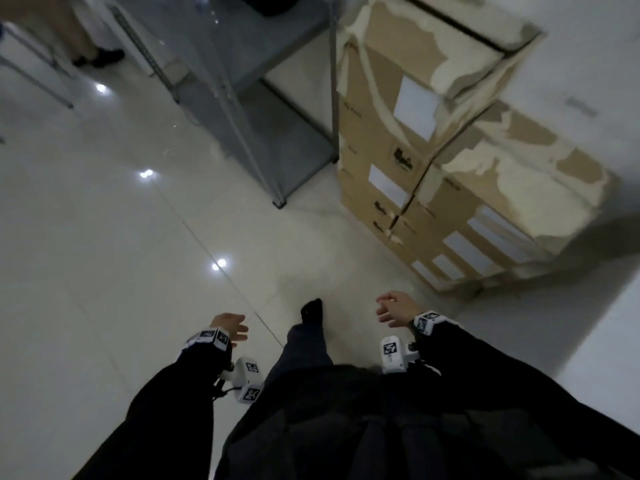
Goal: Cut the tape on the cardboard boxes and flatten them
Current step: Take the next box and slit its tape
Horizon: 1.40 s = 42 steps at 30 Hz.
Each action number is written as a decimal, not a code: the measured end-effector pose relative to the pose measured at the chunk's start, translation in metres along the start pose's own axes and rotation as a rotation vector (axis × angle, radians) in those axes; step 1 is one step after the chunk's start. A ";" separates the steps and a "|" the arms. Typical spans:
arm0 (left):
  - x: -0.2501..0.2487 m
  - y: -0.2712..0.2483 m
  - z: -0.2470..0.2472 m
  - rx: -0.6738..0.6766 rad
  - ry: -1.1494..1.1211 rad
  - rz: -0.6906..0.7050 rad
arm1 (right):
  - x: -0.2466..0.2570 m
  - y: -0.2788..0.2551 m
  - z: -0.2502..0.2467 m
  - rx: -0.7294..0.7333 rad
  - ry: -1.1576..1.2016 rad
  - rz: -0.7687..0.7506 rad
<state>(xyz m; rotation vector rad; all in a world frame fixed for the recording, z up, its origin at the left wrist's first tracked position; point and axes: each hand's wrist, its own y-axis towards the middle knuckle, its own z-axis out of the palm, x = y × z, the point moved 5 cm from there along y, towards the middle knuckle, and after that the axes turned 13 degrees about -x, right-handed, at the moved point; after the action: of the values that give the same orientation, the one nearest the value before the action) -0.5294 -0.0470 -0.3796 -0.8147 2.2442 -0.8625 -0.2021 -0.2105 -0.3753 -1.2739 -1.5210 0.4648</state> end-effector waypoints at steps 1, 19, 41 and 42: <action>-0.029 0.009 -0.002 0.014 0.038 0.041 | 0.003 0.010 -0.009 -0.054 0.040 0.039; -0.513 -0.032 0.097 0.053 -0.001 0.930 | 0.127 0.091 -0.190 -0.608 1.154 0.190; -0.687 -0.083 0.164 0.147 0.430 1.068 | 0.288 0.135 -0.261 -0.767 0.886 -0.064; -0.685 -0.087 0.162 0.156 0.406 1.083 | 0.288 0.125 -0.261 -0.781 0.900 -0.064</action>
<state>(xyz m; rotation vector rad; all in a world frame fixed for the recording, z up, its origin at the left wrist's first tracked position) 0.0480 0.3280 -0.2083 0.6986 2.4039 -0.6453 0.1189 0.0065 -0.2457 -1.6749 -0.9406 -0.7561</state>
